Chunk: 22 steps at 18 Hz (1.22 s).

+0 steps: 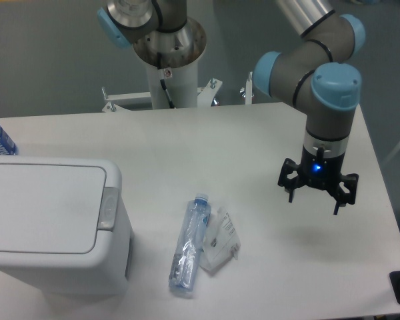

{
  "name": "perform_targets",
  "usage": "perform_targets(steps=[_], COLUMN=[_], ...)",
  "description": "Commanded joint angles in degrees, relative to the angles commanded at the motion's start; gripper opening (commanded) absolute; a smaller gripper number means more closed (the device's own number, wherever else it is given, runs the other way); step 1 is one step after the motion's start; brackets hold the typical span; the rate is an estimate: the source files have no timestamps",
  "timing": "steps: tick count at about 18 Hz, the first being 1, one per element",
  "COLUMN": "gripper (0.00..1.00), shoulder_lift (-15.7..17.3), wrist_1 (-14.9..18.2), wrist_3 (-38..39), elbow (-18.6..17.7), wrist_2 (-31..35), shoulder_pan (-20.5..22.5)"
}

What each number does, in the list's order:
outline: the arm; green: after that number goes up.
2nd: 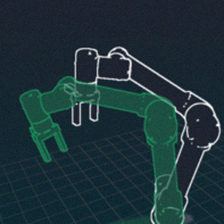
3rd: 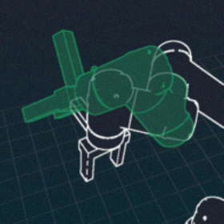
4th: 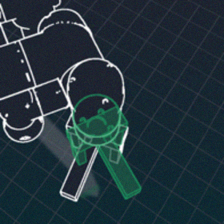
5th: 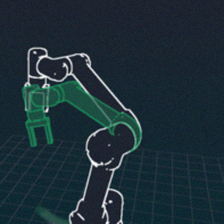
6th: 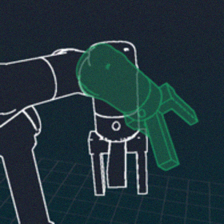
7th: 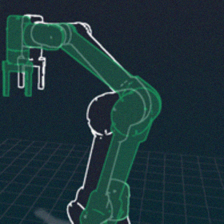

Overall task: Open the trash can
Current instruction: 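Move the open gripper over to the grey button on the trash can lid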

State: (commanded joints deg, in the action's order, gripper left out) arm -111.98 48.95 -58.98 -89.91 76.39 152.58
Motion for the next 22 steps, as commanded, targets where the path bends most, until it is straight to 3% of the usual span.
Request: perform_targets(steps=[10, 17, 22], gripper=[1.0, 1.0, 1.0], shoulder_lift=[3.3, 6.3, 8.0], wrist_1=[1.0, 0.9, 0.7], wrist_3=[17.4, 36.1, 38.9], elbow=[1.0, 4.7, 4.5], wrist_2=[-4.0, -18.4, -19.6], shoulder_pan=[-6.9, -8.5, -12.0])
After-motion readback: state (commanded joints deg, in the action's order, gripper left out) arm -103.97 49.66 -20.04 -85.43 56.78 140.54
